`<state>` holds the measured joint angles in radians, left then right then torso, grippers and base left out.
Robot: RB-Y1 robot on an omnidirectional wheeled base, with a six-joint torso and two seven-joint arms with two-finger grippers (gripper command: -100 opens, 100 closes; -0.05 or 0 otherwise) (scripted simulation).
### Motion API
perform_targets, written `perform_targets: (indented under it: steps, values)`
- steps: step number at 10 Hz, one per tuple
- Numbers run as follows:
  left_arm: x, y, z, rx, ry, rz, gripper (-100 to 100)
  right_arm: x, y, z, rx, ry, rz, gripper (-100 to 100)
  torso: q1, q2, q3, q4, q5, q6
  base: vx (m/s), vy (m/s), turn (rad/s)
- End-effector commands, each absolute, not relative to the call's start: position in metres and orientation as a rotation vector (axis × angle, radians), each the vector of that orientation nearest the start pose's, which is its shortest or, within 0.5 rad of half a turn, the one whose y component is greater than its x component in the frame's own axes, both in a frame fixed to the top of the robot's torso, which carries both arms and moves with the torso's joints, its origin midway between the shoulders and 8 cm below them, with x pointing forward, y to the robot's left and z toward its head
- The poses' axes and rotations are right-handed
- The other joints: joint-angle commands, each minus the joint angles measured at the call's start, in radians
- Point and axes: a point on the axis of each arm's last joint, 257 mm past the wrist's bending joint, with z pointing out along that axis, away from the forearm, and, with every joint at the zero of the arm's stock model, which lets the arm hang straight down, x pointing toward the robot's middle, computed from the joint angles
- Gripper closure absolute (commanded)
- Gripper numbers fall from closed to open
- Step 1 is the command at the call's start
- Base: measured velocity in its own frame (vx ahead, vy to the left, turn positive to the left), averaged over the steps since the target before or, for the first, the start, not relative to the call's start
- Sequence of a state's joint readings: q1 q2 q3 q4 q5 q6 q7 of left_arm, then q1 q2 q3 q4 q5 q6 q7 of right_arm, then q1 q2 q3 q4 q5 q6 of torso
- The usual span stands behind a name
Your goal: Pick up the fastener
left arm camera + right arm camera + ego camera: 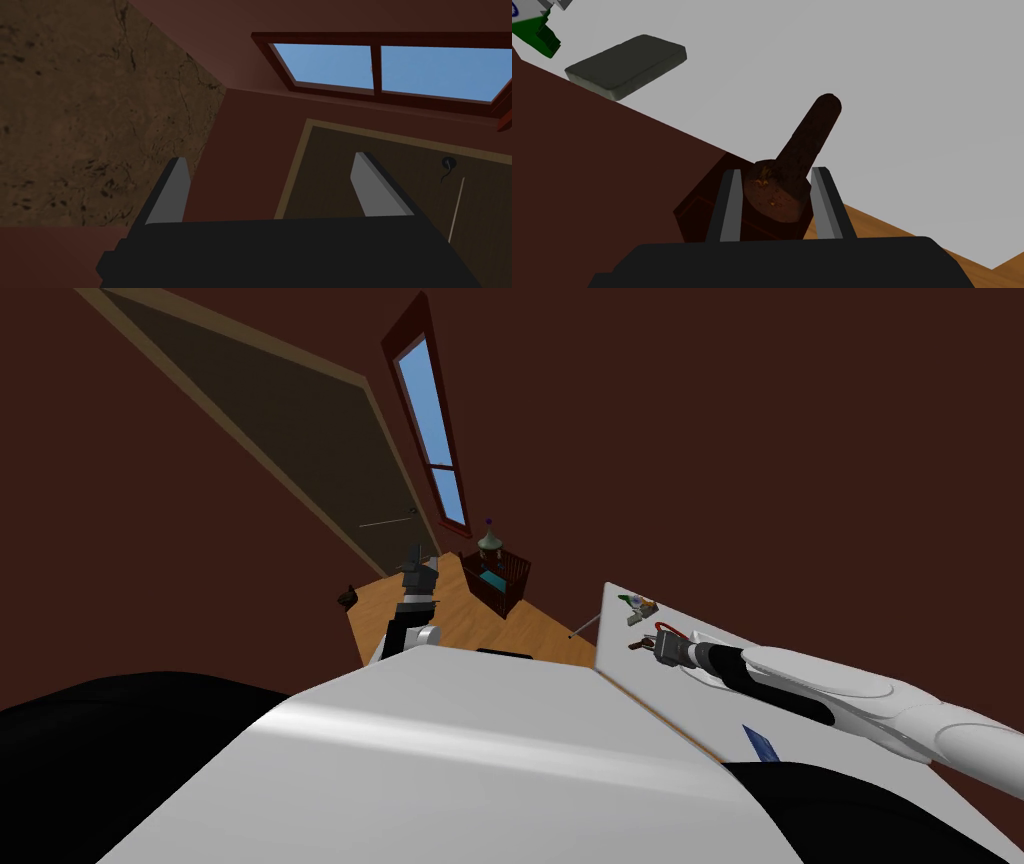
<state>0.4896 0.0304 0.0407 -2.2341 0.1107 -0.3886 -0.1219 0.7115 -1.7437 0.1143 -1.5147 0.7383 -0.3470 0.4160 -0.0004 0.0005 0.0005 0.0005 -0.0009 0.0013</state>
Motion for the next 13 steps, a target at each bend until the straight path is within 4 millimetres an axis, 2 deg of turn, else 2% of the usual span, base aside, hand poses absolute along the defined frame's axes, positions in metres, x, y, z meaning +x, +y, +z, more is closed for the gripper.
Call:
perform_targets:
  steps: [1,2,3,13]
  values:
    - [0.366,0.307,-0.014,-0.769,0.704,-1.19,0,0.286,-0.609,-0.272,-1.483,2.244,-0.454,100,0.0,0.0,0.0,0.0,0.0,0.0,0.0,0.0,0.0]
    - [0.366,0.307,-0.014,-0.769,0.704,-1.19,0,0.286,-0.609,-0.272,-1.483,2.244,-0.454,0,0.0,0.0,0.0,0.0,0.0,0.0,0.0,0.0,0.0]
    - [0.366,0.307,-0.014,-0.769,0.704,-1.19,0,0.285,-0.619,-0.269,-1.492,2.24,-0.458,100,0.0,0.0,0.0,0.0,0.0,0.0,0.012,0.046,-0.042]
    - [0.366,0.307,-0.014,-0.769,0.704,-1.19,0,0.265,-0.667,-0.251,-1.515,2.215,-0.454,100,0.004,-0.001,-0.001,-0.001,0.001,0.0,0.026,0.062,-0.033]
